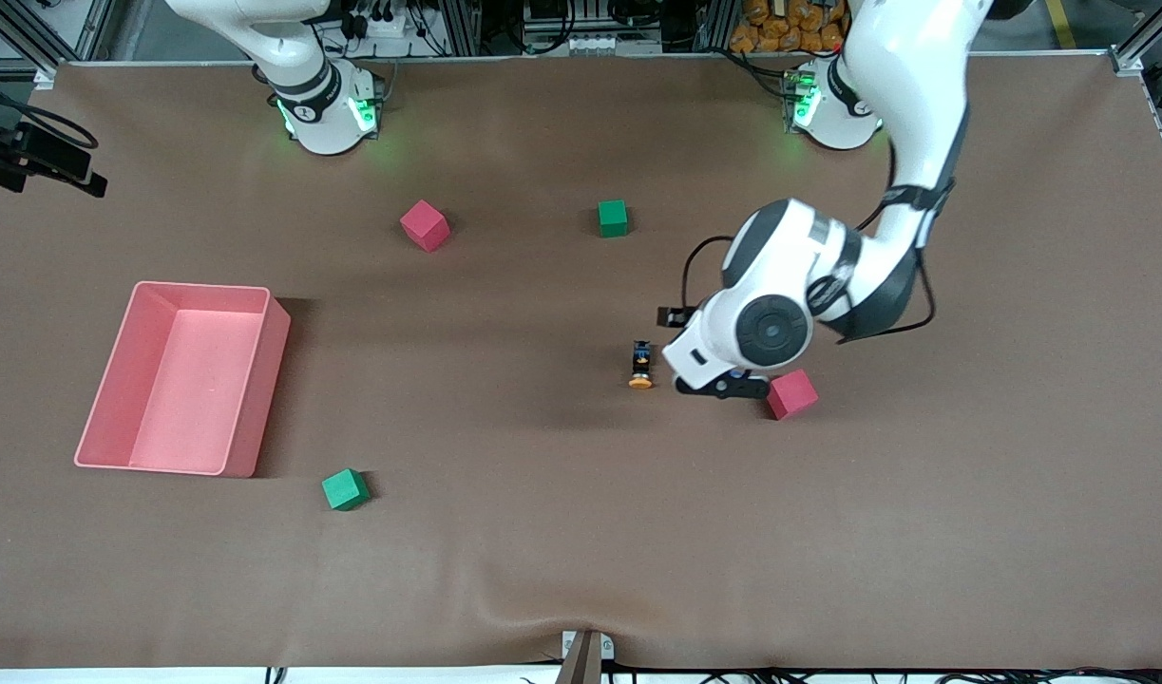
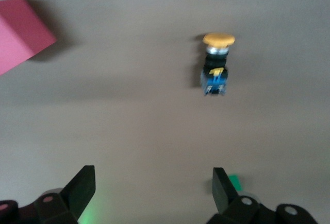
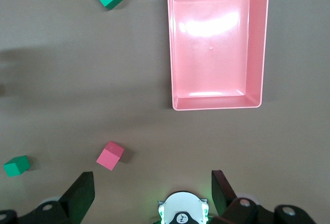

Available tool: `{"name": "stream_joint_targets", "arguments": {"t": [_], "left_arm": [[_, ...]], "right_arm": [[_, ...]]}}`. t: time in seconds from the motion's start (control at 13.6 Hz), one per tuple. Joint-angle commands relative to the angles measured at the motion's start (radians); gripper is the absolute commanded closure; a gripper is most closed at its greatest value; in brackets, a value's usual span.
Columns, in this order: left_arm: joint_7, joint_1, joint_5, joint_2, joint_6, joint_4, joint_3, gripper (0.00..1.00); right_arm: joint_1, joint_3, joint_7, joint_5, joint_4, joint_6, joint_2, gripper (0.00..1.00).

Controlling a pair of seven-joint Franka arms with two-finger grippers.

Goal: Place and upright button with both arms
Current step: 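Reach the left gripper to the lying button and grasp it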

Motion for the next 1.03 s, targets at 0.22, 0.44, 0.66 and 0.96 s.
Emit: {"name": "stream_joint_targets", "arguments": {"t": [0.22, 0.44, 0.66, 0.96], "left_arm": [[-0.043, -0.058, -0.003, 0.125, 0.142, 0.065, 0.014, 0.0], [-0.046, -0.068, -0.003, 0.16, 0.2, 0.065, 0.014, 0.0], [-0.049, -0.07, -0.008, 0.189, 0.225, 0.065, 0.012, 0.0], [-0.091, -0.088, -0.009, 0.224, 0.285, 0.067, 0.01, 0.04]], "right_arm": [[-0.007, 0.019, 0.018, -0.054, 0.019, -0.005, -0.004, 0.0], [-0.014, 0.011, 0.011, -0.081, 0.025, 0.05, -0.004, 0.0], [-0.008, 0.015, 0.003, -0.117, 0.025, 0.065, -0.004, 0.0], [-0.005, 0.017, 0.02, -0.078, 0.02, 0.065, 0.002, 0.0]]}}
